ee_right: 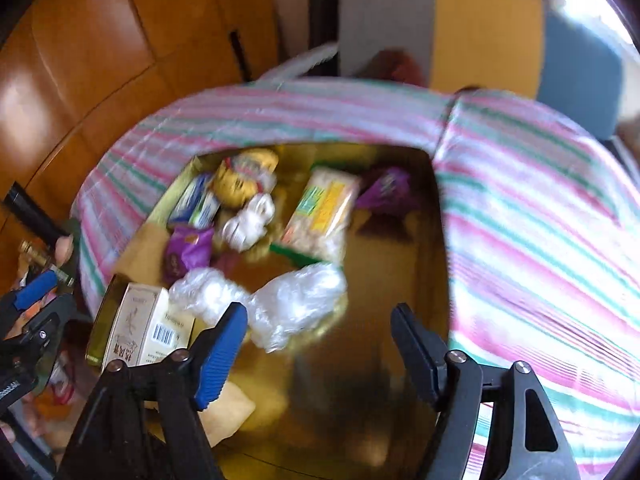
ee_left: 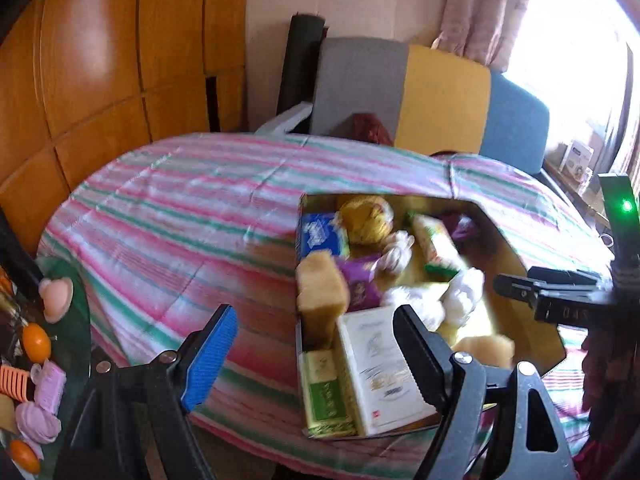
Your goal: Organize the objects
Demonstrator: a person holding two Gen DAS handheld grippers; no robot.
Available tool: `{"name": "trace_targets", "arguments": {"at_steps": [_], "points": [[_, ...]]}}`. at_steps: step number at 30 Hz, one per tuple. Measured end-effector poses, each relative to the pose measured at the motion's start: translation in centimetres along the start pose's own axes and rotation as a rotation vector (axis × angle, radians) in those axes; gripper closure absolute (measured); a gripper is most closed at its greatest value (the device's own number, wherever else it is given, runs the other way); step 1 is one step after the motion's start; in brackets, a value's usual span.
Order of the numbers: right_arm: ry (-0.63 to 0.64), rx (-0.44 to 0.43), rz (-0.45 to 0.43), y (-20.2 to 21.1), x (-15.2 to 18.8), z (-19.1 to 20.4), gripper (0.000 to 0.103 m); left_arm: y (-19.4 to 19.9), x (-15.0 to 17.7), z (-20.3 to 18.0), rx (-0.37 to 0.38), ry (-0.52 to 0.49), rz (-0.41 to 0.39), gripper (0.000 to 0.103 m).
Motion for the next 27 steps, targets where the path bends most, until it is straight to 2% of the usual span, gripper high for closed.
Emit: {"name": "trace_targets", "arguments": {"at_steps": [6,11,16,20,27], "points": [[-0.046,0.045,-0.105,3.8,1.0,-0.8,0.023,0.6,-0.8,-2.3,0.004,-0.030,-0.025,0.022],[-0.063,0.108,-0.161,6.0,2.0,-1.7,0.022,0.7,-0.5,-3.1,-0.054,-0.057,-0.019,0.021],[-0.100,0.188,-0.219,7.2,2.5,-2.4,0.017,1.0,-0.1,-3.2,-0.039,-0.018,-0.026,0.022],[-0.116,0.190,-0.218,6.8,2.4,-2.4,0.015,1.5,-0.2,-2.8,-0.075,-0.010,-0.051,0.022],[-0.115,0.192,-0.220,6.1,1.8,-1.8,0.015,1.7,-0.3,-2.7,-0.079,-0.009,-0.061,0.022]]}}
Point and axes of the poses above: each gripper's, at about its wrist camera, not at the fingertips, and y roughly against the way its jaws point, z to its left, x to its underside, the point moved 10 cm from there along -y, roughly the way its jaws point, and after that the axes turned 5 degrees about x, right-handed, at the moved point
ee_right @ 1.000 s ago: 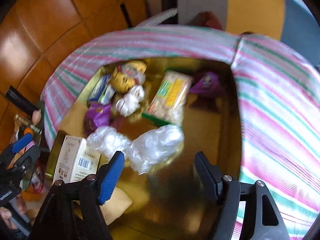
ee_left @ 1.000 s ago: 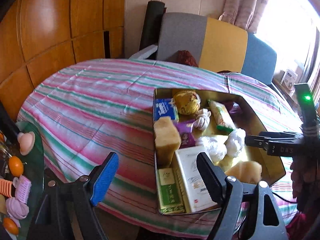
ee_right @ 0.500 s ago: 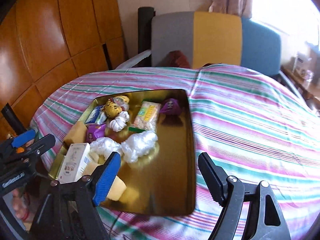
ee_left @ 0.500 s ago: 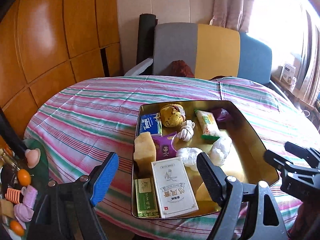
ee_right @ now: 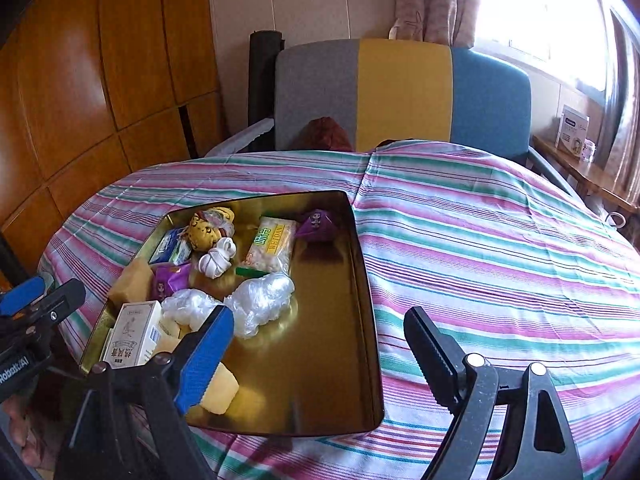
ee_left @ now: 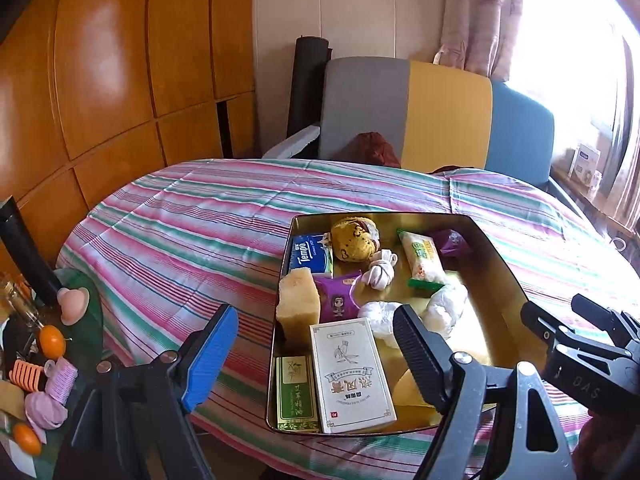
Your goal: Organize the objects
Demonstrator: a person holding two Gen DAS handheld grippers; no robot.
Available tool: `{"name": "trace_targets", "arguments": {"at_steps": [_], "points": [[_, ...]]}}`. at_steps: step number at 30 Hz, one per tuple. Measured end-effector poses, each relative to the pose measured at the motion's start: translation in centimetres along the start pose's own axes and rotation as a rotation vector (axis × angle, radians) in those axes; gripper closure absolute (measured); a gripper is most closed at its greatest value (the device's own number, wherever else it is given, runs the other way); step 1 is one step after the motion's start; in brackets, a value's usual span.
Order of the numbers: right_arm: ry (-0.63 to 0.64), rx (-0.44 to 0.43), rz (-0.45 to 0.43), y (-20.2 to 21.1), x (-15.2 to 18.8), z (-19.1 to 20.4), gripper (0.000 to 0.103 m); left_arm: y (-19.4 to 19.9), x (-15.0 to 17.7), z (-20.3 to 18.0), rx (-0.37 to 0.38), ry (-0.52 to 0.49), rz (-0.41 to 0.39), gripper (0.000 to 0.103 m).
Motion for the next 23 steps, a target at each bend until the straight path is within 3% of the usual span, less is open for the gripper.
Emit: {"name": "trace_targets", "arguments": {"at_steps": [14,16,23], "points": [[0.012,-0.022,0.008,-0.3,0.4,1.0,0.014,-0.4,0.5,0.1,0.024,0.021,0.023,0.028],[0.018,-0.024,0.011,-0.4,0.5,1.1,0.014,-0.4,0.4,0.1,0.023,0.015,0.012,0.035],[0.017,-0.027,0.013,-0.5,0.6,1.1,0.014,-0.3,0.1,0.1,0.007,0.000,-0.005,0.035]]}}
Point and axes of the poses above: each gripper's, at about its wrist camera, not at the fingertips, and y roughly against the way its jaws point, z to its left, x to its underside, the point moved 10 cm from there along -y, roughly the way its jaws point, and after that the axes turned 5 degrees about x, right-handed, at the moved point
